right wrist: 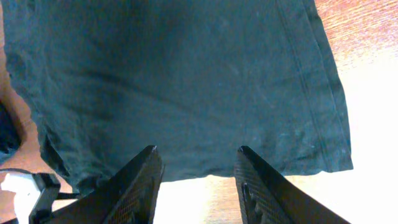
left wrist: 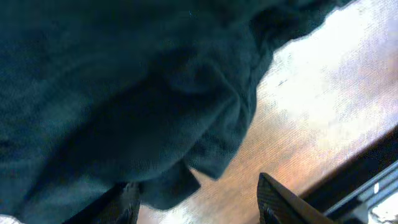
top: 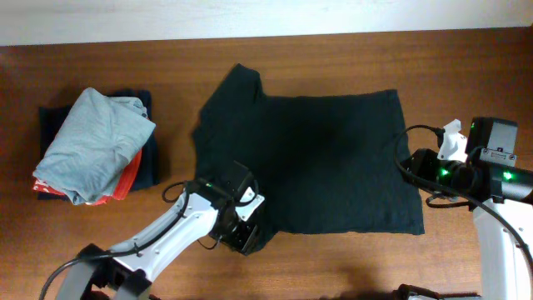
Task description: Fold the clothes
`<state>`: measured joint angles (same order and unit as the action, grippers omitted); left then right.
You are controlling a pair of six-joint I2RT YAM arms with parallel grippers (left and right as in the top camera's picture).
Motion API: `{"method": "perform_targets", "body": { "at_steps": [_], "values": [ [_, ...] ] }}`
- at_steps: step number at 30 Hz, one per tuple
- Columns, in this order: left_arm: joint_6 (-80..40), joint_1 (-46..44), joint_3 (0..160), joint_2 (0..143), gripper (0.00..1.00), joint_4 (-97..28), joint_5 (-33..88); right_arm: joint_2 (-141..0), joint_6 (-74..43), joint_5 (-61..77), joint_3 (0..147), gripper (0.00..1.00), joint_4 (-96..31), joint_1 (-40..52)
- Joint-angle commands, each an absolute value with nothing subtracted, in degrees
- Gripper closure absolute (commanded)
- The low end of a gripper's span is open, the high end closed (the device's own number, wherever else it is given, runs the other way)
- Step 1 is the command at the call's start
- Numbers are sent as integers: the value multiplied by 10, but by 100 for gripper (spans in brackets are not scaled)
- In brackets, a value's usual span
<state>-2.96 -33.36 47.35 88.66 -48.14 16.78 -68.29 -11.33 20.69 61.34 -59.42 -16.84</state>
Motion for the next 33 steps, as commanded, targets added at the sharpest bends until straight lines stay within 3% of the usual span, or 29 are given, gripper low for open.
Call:
{"method": "perform_targets", "body": {
  "at_steps": [1,8,12,33],
  "values": [
    [-78,-336,469,911,41,-479,181,-676,-107,208,620,57,-592,-165],
    [-80,-336,470,919,69,-480,183,-676,-107,208,620,57,-592,-165],
    [-82,-336,476,919,99,-489,184,-676,-107,208,620,57,-592,-165],
    [-112,-310,590,885,99,-565,126,-676,-107,208,620,57,-591,-165]
  ]
}}
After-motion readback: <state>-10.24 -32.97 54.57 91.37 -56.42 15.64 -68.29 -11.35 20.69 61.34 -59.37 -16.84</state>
